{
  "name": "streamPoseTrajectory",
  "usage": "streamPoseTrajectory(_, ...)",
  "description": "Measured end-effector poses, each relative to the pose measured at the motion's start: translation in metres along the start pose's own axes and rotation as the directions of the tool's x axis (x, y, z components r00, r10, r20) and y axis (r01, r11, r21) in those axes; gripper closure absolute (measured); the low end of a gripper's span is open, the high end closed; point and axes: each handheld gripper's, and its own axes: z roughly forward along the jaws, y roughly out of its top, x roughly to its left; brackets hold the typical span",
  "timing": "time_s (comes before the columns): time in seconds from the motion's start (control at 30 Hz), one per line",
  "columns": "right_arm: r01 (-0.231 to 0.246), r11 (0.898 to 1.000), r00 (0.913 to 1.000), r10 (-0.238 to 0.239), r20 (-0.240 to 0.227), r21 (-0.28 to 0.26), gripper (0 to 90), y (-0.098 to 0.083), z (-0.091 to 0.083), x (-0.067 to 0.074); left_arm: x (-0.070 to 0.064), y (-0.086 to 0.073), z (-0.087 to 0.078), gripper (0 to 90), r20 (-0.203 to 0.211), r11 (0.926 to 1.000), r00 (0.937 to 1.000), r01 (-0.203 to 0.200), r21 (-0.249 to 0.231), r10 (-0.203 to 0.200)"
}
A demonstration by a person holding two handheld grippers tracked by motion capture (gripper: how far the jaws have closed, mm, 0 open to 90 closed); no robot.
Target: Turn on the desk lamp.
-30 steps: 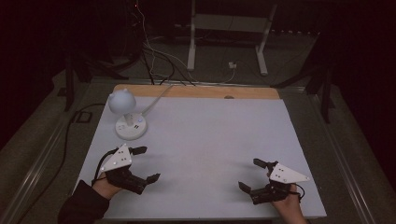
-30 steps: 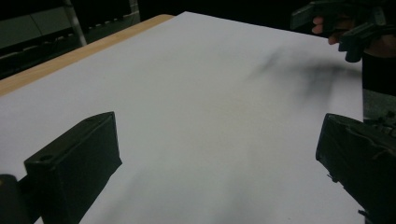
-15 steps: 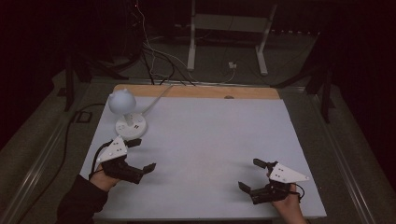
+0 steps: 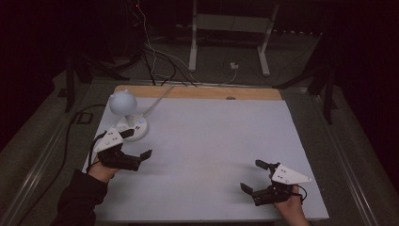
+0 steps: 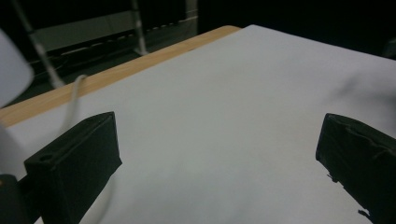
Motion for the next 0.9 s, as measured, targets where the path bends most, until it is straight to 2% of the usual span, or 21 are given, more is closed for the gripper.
streamPoseTrajectory(0.17, 0.004, 1.000, 1.0000, -0.004, -0.001, -0.002, 0.0, 0.000, 0.000, 0.000, 0.008, 0.001, 0.003, 0.2, -0.053, 0.9998, 0.9984, 0.018, 0.009, -0.018)
streamPoseTrajectory(0.23, -0.004, 1.000, 1.0000, 0.004, -0.001, -0.004, 0.0, 0.000, 0.000, 0.000, 0.012, 0.000, 0.005, 0.2, -0.086, 0.9993, 0.9957, 0.035, 0.010, -0.034)
streamPoseTrajectory(0.5, 0.003, 1.000, 1.0000, -0.003, -0.002, 0.000, 0.0, 0.000, 0.000, 0.000, 0.024, -0.003, 0.010, 0.2, -0.165, 0.9972, 0.9838, 0.074, 0.012, -0.071)
streamPoseTrajectory(0.57, 0.001, 1.000, 1.0000, -0.001, -0.002, -0.002, 0.0, 0.000, 0.000, 0.000, 0.025, -0.004, 0.011, 0.2, -0.194, 0.9960, 0.9771, 0.090, 0.007, -0.087)
streamPoseTrajectory(0.63, 0.001, 1.000, 1.0000, -0.001, -0.001, -0.003, 0.0, 0.000, -0.001, 0.001, 0.027, -0.005, 0.012, 0.2, -0.201, 0.9953, 0.9751, 0.097, 0.007, -0.093)
streamPoseTrajectory(0.67, 0.004, 1.000, 1.0000, -0.004, -0.001, -0.006, 0.0, 0.001, -0.001, 0.001, 0.029, -0.005, 0.013, 0.2, -0.228, 0.9941, 0.9684, 0.108, 0.015, -0.102)
streamPoseTrajectory(0.7, 0.004, 1.000, 1.0000, -0.004, -0.001, -0.006, 0.0, 0.001, -0.001, 0.001, 0.029, -0.005, 0.013, 0.2, -0.228, 0.9941, 0.9684, 0.108, 0.015, -0.102)
streamPoseTrajectory(0.77, 0.007, 1.000, 1.0000, -0.007, -0.004, -0.004, 0.0, 0.001, -0.001, 0.002, 0.031, -0.006, 0.015, 0.2, -0.240, 0.9927, 0.9639, 0.121, 0.006, -0.116)
streamPoseTrajectory(0.87, 0.007, 1.000, 1.0000, -0.007, -0.004, 0.002, 0.0, 0.001, -0.001, 0.002, 0.035, -0.008, 0.017, 0.2, -0.282, 0.9892, 0.9492, 0.146, 0.000, -0.140)
streamPoseTrajectory(0.9, 0.010, 1.000, 0.9999, -0.010, -0.004, -0.003, 0.0, 0.001, -0.001, 0.002, 0.037, -0.009, 0.017, 0.2, -0.285, 0.9879, 0.9470, 0.155, 0.003, -0.148)
